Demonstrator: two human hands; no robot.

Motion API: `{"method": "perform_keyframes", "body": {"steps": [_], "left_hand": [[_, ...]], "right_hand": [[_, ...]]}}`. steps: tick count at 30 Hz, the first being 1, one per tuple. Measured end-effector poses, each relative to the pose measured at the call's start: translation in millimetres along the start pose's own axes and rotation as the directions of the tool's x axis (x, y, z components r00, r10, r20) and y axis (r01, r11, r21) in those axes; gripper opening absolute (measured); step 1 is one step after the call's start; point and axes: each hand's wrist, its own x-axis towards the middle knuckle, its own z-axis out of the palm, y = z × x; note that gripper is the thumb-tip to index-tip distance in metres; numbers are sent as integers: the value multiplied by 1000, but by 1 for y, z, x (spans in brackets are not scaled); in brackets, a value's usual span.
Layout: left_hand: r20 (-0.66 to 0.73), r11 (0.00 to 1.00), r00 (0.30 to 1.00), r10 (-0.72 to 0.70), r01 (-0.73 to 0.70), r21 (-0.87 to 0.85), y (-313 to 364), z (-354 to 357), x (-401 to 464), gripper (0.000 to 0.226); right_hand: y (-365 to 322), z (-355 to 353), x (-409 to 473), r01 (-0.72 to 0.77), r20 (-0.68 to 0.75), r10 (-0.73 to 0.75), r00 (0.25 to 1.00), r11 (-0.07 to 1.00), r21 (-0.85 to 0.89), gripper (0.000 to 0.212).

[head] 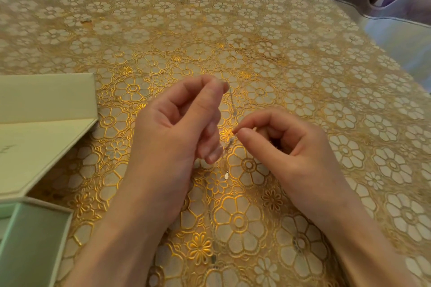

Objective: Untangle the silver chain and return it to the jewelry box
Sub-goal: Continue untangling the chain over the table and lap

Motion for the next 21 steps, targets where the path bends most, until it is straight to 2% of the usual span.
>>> {"method": "perform_keyframes", "body": {"steps": [5, 9, 13, 17, 21], "left_hand": [[-108, 992, 994, -29, 16, -122, 3, 0, 2, 6], [-85, 998, 996, -10, 5, -59, -1, 3, 2, 10], [-99, 991, 995, 14, -27, -132, 2, 1, 3, 14], [-90, 983, 995, 35, -50, -179, 1, -4, 4, 30], [-52, 992, 998, 36, -42, -116, -2, -3, 3, 36]], "right_hand": [[-3, 1, -1, -4, 21, 4, 1000, 1000, -7, 9], [-3, 1, -2, -14, 3, 14, 1000, 1000, 0, 10], [-4, 2, -2, -2, 58, 7, 998, 995, -97, 8], [-4, 0, -1, -55, 25, 55, 998, 998, 12, 11], [-4, -1, -2, -78, 14, 77, 997, 996, 50, 14]]}}
